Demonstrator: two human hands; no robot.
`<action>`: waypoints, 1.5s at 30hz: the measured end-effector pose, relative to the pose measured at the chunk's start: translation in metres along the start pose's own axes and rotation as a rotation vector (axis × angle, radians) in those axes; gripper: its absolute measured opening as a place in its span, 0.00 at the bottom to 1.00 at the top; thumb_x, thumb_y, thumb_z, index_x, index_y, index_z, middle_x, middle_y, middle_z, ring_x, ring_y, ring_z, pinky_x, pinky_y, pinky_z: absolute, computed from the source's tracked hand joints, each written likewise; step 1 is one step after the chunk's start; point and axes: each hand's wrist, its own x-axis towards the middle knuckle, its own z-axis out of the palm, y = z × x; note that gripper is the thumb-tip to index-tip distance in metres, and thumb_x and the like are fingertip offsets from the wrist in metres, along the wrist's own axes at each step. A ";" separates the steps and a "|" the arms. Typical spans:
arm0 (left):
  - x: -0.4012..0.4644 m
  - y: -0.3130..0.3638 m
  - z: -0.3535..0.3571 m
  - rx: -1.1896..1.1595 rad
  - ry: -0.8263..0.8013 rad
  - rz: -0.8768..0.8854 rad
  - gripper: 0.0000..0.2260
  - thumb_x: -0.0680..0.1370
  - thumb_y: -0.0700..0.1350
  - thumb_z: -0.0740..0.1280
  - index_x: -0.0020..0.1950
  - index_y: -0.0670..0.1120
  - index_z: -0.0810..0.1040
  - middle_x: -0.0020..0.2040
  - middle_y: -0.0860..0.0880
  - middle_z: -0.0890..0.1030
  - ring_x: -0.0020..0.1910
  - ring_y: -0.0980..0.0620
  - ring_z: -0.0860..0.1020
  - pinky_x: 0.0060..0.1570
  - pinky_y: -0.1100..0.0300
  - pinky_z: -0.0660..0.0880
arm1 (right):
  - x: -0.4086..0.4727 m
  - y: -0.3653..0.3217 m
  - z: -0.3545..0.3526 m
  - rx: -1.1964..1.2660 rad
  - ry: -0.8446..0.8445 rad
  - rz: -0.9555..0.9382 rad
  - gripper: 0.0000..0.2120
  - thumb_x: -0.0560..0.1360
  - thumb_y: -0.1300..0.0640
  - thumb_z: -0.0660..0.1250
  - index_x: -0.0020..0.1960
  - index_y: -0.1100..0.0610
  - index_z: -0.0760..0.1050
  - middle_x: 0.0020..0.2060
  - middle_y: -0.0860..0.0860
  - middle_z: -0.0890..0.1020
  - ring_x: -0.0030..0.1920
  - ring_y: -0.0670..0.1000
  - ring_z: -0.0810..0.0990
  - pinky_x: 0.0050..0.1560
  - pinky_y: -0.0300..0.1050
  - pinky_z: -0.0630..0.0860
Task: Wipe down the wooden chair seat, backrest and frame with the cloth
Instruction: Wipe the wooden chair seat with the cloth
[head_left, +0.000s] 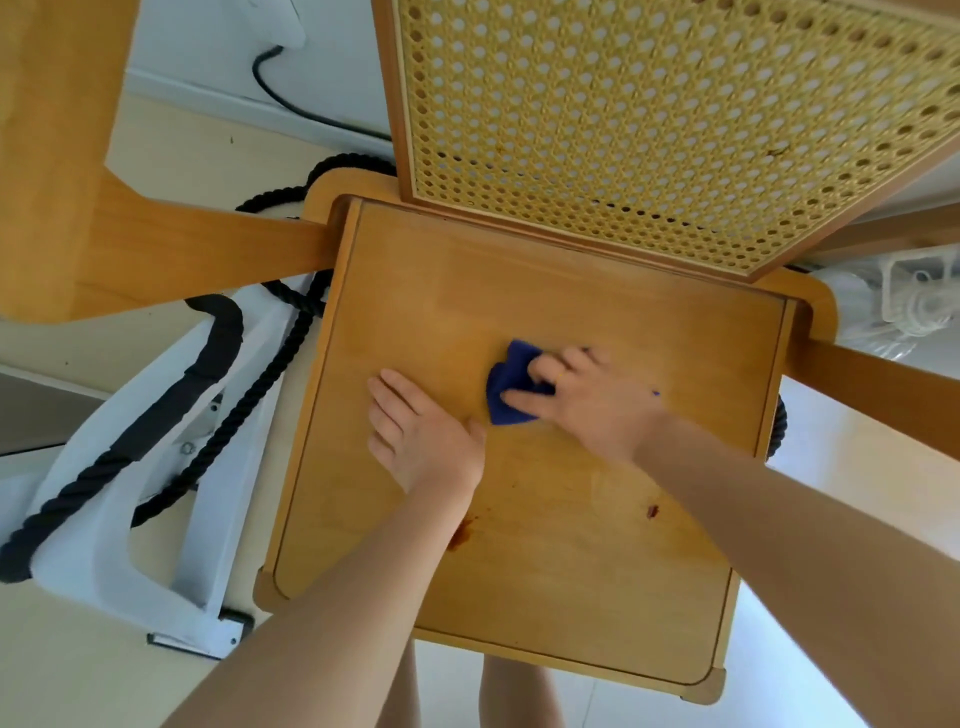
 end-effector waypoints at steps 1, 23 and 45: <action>0.000 0.004 0.001 -0.011 -0.008 -0.002 0.47 0.74 0.57 0.65 0.73 0.40 0.31 0.76 0.42 0.40 0.74 0.43 0.46 0.70 0.48 0.50 | 0.000 0.013 -0.002 -0.015 -0.013 0.049 0.30 0.76 0.65 0.60 0.72 0.44 0.58 0.63 0.56 0.65 0.57 0.60 0.66 0.56 0.55 0.65; 0.000 0.030 0.012 0.049 -0.148 -0.070 0.65 0.59 0.65 0.74 0.71 0.38 0.28 0.72 0.37 0.31 0.74 0.40 0.38 0.71 0.46 0.46 | -0.023 0.053 0.014 -0.053 0.217 0.274 0.27 0.70 0.63 0.67 0.67 0.46 0.69 0.57 0.59 0.74 0.49 0.62 0.73 0.46 0.56 0.72; 0.001 0.028 0.014 0.037 -0.136 -0.085 0.65 0.59 0.64 0.75 0.71 0.40 0.28 0.72 0.39 0.30 0.73 0.42 0.36 0.71 0.47 0.45 | -0.046 0.098 0.028 0.097 0.326 0.752 0.24 0.75 0.63 0.61 0.69 0.48 0.67 0.57 0.62 0.71 0.53 0.65 0.70 0.44 0.56 0.72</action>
